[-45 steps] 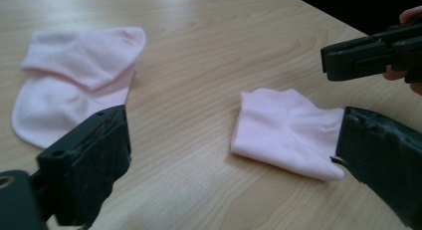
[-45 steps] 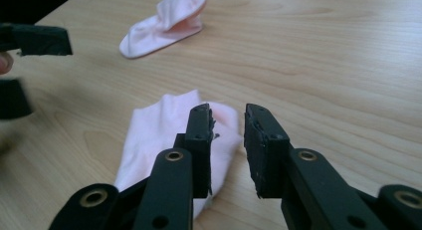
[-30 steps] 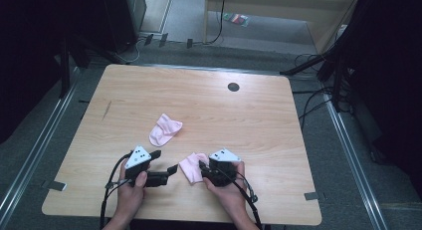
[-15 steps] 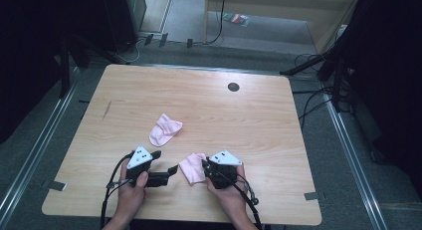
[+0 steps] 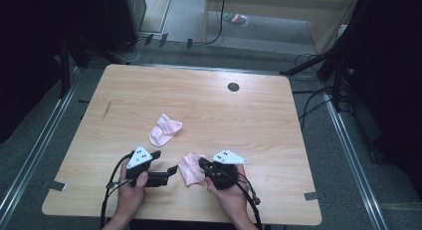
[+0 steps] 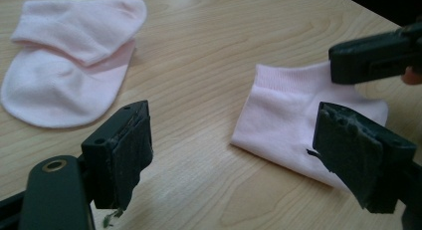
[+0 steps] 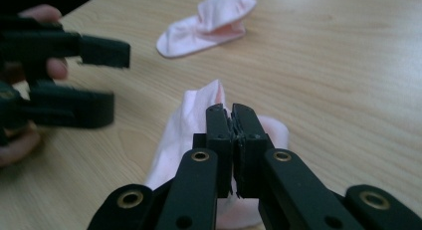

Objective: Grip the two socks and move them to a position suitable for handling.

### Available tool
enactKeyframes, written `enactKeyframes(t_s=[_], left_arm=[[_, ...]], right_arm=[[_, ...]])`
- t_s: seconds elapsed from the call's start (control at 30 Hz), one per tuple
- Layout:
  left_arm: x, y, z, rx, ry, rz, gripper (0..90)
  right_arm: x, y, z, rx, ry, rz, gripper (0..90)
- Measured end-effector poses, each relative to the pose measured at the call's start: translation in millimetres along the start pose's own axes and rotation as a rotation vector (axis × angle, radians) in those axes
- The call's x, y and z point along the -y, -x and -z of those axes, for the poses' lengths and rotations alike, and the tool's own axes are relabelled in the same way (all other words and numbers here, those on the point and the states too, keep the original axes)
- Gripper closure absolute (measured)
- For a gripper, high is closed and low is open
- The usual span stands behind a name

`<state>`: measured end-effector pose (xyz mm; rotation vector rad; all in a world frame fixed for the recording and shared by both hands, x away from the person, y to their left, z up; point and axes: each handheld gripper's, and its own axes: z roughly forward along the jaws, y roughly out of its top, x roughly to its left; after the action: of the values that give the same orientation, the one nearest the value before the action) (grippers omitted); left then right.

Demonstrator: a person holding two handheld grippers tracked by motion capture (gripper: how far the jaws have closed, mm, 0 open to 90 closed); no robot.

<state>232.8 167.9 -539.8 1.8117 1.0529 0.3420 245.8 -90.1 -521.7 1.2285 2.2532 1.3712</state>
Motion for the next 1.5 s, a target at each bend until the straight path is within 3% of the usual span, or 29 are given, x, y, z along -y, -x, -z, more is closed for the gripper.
enactKeyframes(t_s=[0.17,0.23,0.3,0.37,0.47,0.53,0.63,0.73,0.8,0.83,0.93,1.0,1.03,1.1,1.23,1.27,1.37,1.5], left_arm=[[1.3,16.8,-7.3,0.038,-0.028,-0.020,13.8],[1.1,24.1,-12.9,0.056,-0.056,-0.006,12.1],[1.0,30.9,-18.9,0.068,-0.090,-0.001,3.9],[0.4,37.9,-25.1,0.048,-0.139,-0.002,1.0],[-1.2,40.7,-34.2,0.006,-0.204,0.031,4.1],[-2.8,40.9,-37.0,0.014,-0.190,0.051,10.3],[-4.4,42.0,-37.6,0.001,-0.145,0.017,29.6],[-4.4,39.5,-33.7,-0.025,-0.122,-0.024,69.2],[-5.8,37.3,-26.7,-0.055,-0.086,-0.039,84.5],[-7.4,35.6,-20.2,-0.102,-0.058,-0.057,88.4],[-11.6,33.2,-1.9,-0.235,-0.001,-0.102,89.2],[-13.9,35.7,5.8,-0.306,-0.006,-0.169,89.2],[-14.3,36.5,6.8,-0.320,-0.016,-0.192,89.2],[-12.3,37.5,4.7,-0.301,-0.056,-0.196,89.1],[-5.9,40.8,-9.1,-0.200,-0.116,-0.193,86.8],[-5.0,40.6,-11.5,-0.161,-0.122,-0.183,81.8],[-3.8,38.9,-14.2,-0.100,-0.133,-0.164,69.4],[-4.1,29.6,-10.1,0.024,-0.111,-0.115,51.1]], right_arm=[[-16.2,-9.9,5.7,-0.003,0.026,0.003,87.9],[-22.5,-14.0,7.4,-0.002,0.036,-0.002,87.8],[-28.6,-18.3,9.3,-0.014,0.047,-0.004,87.7],[-32.7,-21.7,11.4,-0.017,0.057,-0.004,87.7],[-38.5,-25.1,14.9,-0.030,0.077,-0.006,87.7],[-42.3,-27.6,18.3,-0.051,0.092,-0.009,87.6],[-45.2,-31.0,22.2,-0.064,0.111,-0.003,87.6],[-46.7,-30.6,25.3,-0.074,0.128,-0.008,87.6],[-47.0,-28.8,26.0,-0.071,0.137,-0.010,87.7],[-47.0,-28.2,26.4,-0.066,0.141,-0.016,87.8],[-44.9,-24.6,23.8,-0.068,0.157,-0.030,88.1],[-44.1,-24.0,22.6,-0.073,0.150,-0.041,88.1],[-42.2,-21.6,19.5,-0.076,0.143,-0.048,88.1],[-37.8,-17.1,14.3,-0.063,0.126,-0.054,88.1],[-25.4,-2.7,4.4,-0.013,0.078,-0.064,88.1],[-21.0,3.6,2.5,0.005,0.063,-0.072,88.1],[-12.8,18.9,0.5,0.040,0.035,-0.078,88.1],[-4.2,37.6,-0.9,0.066,-0.015,-0.089,88.1]])
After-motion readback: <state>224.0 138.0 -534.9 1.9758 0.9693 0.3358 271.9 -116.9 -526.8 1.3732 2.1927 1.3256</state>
